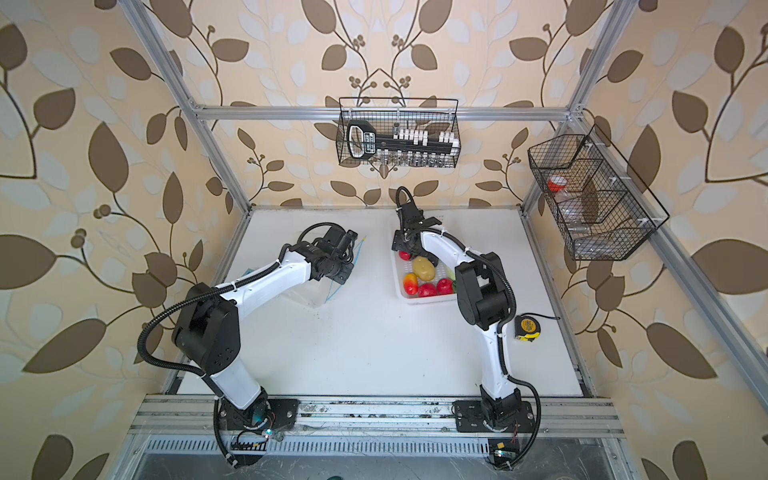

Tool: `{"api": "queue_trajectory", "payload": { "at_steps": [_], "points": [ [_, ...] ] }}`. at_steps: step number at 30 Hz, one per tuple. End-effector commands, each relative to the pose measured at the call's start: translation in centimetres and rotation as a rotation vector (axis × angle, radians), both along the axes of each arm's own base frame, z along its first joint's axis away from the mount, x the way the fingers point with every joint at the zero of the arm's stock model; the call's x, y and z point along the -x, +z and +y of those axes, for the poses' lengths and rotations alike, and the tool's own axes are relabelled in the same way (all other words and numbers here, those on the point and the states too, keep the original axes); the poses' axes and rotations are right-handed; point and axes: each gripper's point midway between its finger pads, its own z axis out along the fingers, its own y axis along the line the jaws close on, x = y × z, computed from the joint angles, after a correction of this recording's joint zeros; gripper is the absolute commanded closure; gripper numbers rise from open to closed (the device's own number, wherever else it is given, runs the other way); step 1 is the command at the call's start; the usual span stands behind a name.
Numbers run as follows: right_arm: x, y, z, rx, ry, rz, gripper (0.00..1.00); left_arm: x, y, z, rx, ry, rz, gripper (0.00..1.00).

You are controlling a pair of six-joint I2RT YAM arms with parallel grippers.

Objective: Place the food in the zip-top bag and seal the zipper
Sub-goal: 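Hold the bag open with the left gripper while the right grasps the red apple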

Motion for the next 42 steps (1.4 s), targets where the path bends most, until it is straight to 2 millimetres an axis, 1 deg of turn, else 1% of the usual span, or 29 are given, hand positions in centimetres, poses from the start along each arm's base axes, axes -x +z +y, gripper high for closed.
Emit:
{"api": "queue_trajectory", "payload": {
  "at_steps": [1,4,5,7,8,17,19,22,25,29,30,36,40,42],
  "points": [
    [0.1,-1.7,-0.1,0.009,-0.016,0.056,0.18,-0.4,2.3,0.4,0.034,0.016,-0.064,1.0],
    [0.2,-2.6,0.0,0.01,-0.015,0.073,0.19,-0.4,2.3,0.5,0.029,0.018,-0.07,1.0],
    [0.2,-2.8,0.1,0.007,-0.014,0.076,0.21,-0.4,2.3,0.6,0.027,0.02,-0.068,1.0],
    [0.2,-3.2,0.4,-0.007,-0.003,0.08,0.29,-0.3,2.2,0.6,0.029,0.018,-0.067,1.0],
    [0.2,-3.3,0.4,-0.012,-0.002,0.08,0.3,-0.3,2.2,0.5,0.033,0.013,-0.064,1.0],
    [0.1,-3.7,0.1,-0.028,-0.018,0.084,0.32,-0.1,1.8,0.2,0.047,0.007,-0.051,1.0],
    [0.1,-3.9,0.0,-0.044,-0.019,0.087,0.38,-0.1,1.7,0.4,0.038,0.011,-0.049,1.0],
    [0.1,-3.8,-0.3,-0.047,-0.024,0.087,0.42,-0.1,1.8,0.4,0.034,0.011,-0.05,1.0],
    [0.2,-3.7,-0.5,-0.068,-0.03,0.083,0.5,0.0,1.8,0.4,0.036,0.008,-0.051,1.0],
    [0.2,-3.1,-0.4,-0.118,-0.036,0.067,0.59,0.0,1.9,0.6,0.031,0.016,-0.053,1.0],
    [0.2,-2.7,-0.4,-0.128,-0.037,0.057,0.61,0.0,2.0,0.6,0.033,0.015,-0.056,1.0],
    [0.3,-0.3,-1.1,-0.175,-0.064,-0.01,0.61,-0.2,2.4,1.2,0.016,0.043,-0.056,1.0],
    [0.4,1.1,-0.9,-0.218,-0.07,-0.047,0.61,-0.2,2.3,1.3,0.036,0.049,-0.047,1.0],
    [0.4,1.6,-0.7,-0.236,-0.069,-0.067,0.61,-0.1,2.6,1.4,0.049,0.054,-0.051,1.0]
  ]
}}
